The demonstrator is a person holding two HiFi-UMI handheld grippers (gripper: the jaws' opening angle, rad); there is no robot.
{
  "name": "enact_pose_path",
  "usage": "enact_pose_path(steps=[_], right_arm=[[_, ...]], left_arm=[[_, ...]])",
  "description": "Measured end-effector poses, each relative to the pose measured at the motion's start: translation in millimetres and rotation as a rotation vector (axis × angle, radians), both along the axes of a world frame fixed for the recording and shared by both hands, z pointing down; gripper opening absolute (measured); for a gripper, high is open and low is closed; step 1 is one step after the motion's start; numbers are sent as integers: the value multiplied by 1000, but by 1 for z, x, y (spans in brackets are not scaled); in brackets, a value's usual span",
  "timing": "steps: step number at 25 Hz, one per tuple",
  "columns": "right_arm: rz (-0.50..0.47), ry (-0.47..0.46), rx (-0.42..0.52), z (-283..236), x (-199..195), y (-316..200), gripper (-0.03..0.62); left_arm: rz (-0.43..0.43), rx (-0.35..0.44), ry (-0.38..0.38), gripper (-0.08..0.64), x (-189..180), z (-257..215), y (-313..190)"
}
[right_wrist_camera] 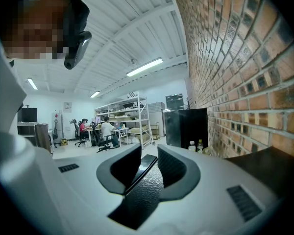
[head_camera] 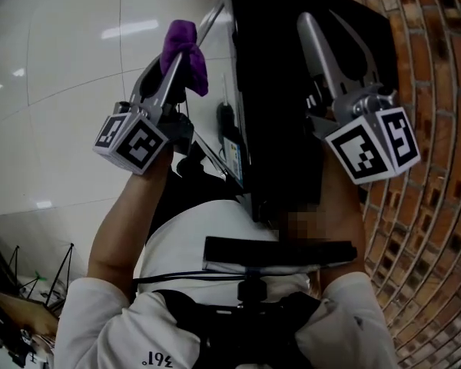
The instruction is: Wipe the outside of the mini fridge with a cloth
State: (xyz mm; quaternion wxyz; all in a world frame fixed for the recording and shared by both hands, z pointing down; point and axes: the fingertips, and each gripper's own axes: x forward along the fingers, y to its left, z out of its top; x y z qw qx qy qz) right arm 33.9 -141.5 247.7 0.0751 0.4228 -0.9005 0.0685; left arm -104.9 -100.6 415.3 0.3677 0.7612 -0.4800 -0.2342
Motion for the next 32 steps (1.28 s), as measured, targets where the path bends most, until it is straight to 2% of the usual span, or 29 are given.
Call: enact_pose_path(steps=[3, 7, 11, 18, 32], right_arm=[[5, 2, 1, 1, 2, 0, 94], [4, 2, 1, 1, 1, -1, 94], [1, 1, 2, 1, 1, -1, 94], [-6, 0, 0, 0, 0, -1, 94], [-12, -3, 0, 0, -1, -1, 94]], left_arm=[[13, 24, 28, 107, 10, -39, 20], [84, 46, 50, 107, 35, -74, 42], [125, 81, 27, 107, 49, -92, 48], [111, 73, 17, 107, 53, -76, 47], [73, 29, -11, 107, 56, -7, 46]])
